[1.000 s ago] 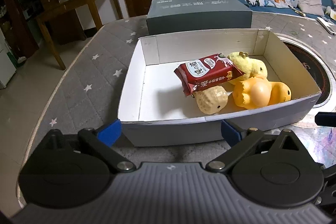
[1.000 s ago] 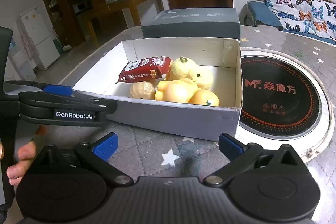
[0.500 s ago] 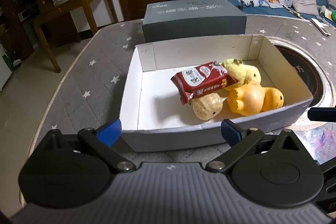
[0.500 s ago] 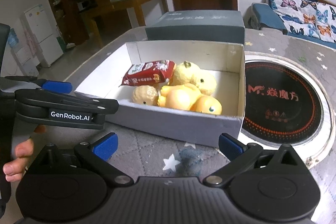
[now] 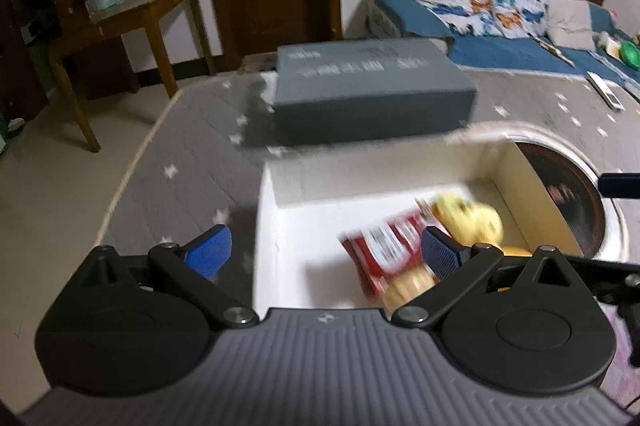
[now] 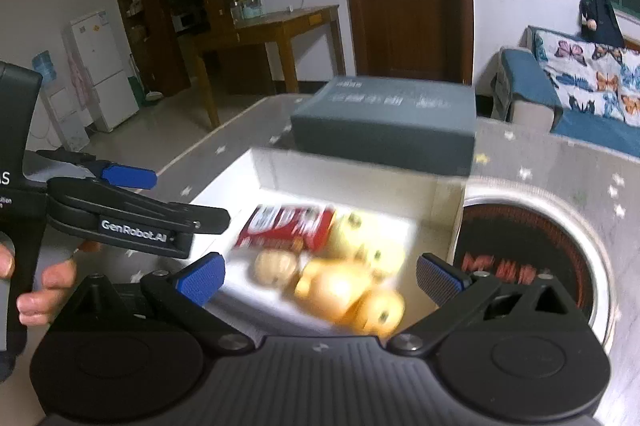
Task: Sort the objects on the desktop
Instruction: 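Move both tools toward the dark grey printed lid, then grasp the edges of the dark grey lid with both grippers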
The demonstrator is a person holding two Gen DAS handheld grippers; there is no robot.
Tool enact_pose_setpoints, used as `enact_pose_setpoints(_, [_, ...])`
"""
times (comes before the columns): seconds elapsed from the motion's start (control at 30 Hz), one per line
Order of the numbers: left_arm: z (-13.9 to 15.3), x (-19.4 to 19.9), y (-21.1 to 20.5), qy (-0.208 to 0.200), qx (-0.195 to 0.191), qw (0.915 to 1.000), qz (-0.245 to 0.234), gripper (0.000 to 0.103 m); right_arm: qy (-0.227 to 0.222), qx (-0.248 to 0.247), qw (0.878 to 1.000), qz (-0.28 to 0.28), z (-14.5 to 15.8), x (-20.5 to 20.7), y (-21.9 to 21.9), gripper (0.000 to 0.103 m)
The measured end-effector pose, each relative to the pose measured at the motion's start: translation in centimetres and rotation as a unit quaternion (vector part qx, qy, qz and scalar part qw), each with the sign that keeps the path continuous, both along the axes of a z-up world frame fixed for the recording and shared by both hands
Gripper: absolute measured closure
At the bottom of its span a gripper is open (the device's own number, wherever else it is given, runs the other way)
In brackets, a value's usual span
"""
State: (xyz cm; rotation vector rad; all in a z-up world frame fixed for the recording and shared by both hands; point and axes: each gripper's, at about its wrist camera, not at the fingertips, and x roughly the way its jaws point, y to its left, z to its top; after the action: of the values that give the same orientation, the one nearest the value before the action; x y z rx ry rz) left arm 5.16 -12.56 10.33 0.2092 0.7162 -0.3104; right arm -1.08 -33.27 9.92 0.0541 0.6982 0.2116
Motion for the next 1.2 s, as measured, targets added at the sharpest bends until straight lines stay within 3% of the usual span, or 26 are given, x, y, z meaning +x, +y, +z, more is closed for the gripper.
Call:
enact_pose_setpoints(0.1, [0.4,2.9,-0.1,0.001,-0.004,1.0000,0.003,0.002,-0.011,-0.016,1.000,0.000,1.1,2.3,-0.7,0.000])
enact_pose_setpoints(0.27, [0.5,8.0,-0.6,0.016,-0.025,0.9995,0.009,0.002,-0.009,-0.001,1.000,-0.002,2.1,6.7,-2.5,0.000])
enact_pose_setpoints(0.47, [-0.2,14.6,-0.9,0.036,-0.045,0.9982,0.016,0.002,-0.008,0.008,1.000,-0.018,1.7,12.5,-4.8,0.000])
enact_pose_setpoints(0.8, [-2.5,23.3,-1.1,0.068,-0.087,0.9936,0.021,0.002,0.020,0.074,0.995,-0.062,-2.3,20.2,-10.3,0.000])
enact_pose_setpoints(1.2, [-6.0,28.1,-0.8,0.124,-0.160,0.9790,0.023,0.002,0.041,0.134,0.987,-0.081,-6.6,25.4,-15.0,0.000])
